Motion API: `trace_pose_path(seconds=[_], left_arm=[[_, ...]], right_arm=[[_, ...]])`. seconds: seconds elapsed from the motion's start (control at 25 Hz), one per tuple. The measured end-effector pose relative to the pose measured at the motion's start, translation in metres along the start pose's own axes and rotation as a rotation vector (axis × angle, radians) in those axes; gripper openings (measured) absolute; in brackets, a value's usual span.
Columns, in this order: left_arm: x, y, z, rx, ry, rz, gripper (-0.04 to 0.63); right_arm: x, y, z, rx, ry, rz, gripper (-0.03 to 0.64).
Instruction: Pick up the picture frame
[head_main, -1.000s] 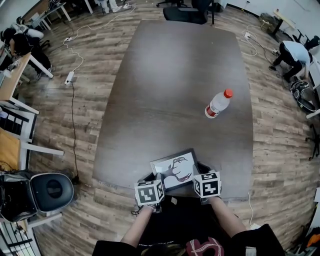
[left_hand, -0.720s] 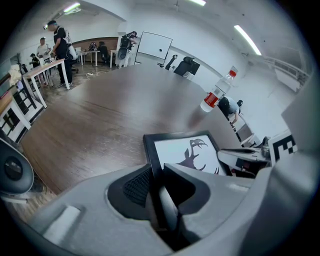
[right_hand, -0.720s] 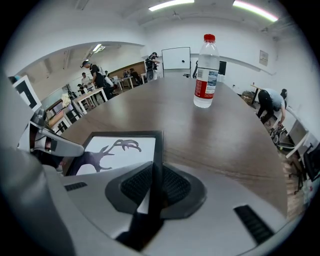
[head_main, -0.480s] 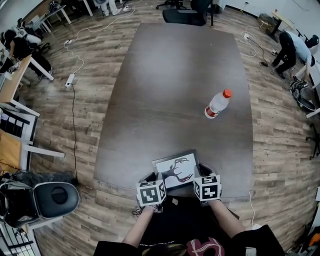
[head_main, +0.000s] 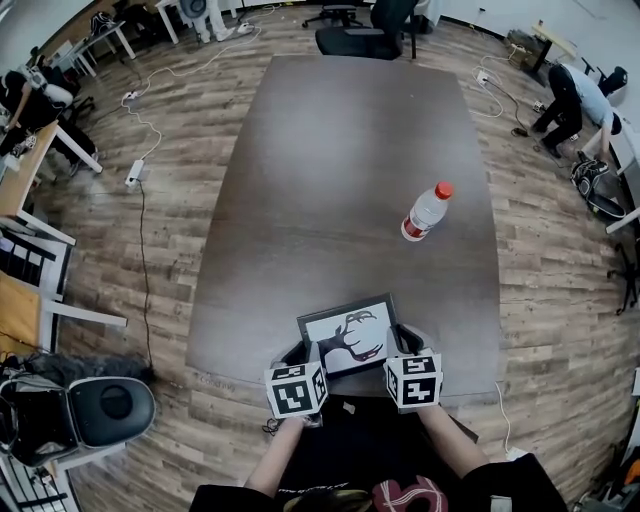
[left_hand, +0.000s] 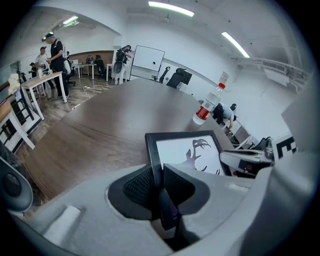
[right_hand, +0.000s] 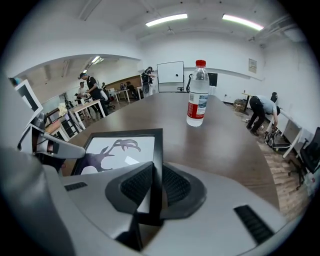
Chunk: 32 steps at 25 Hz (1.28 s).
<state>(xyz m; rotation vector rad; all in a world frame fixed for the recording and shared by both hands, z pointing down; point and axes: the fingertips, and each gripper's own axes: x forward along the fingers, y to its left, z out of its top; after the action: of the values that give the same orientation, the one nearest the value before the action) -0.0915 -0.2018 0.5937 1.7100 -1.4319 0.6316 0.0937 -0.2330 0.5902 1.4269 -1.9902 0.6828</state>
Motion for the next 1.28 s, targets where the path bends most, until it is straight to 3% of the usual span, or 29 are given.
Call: trace_pose_path(seconds=[0.4,1.28], left_arm=[[-0.025,-0.009,0.04,0.097,-0.154,-0.002,0.08],[-0.073,-0.048,0.121,0.203,-0.394,-0.064,0.08]], right_arm=[[-0.023,0.0,0.035,0.021,-0.142,-0.014,0.069],[-0.079,-0.018,0.114,0.019,-0.386,-0.073,0.069]])
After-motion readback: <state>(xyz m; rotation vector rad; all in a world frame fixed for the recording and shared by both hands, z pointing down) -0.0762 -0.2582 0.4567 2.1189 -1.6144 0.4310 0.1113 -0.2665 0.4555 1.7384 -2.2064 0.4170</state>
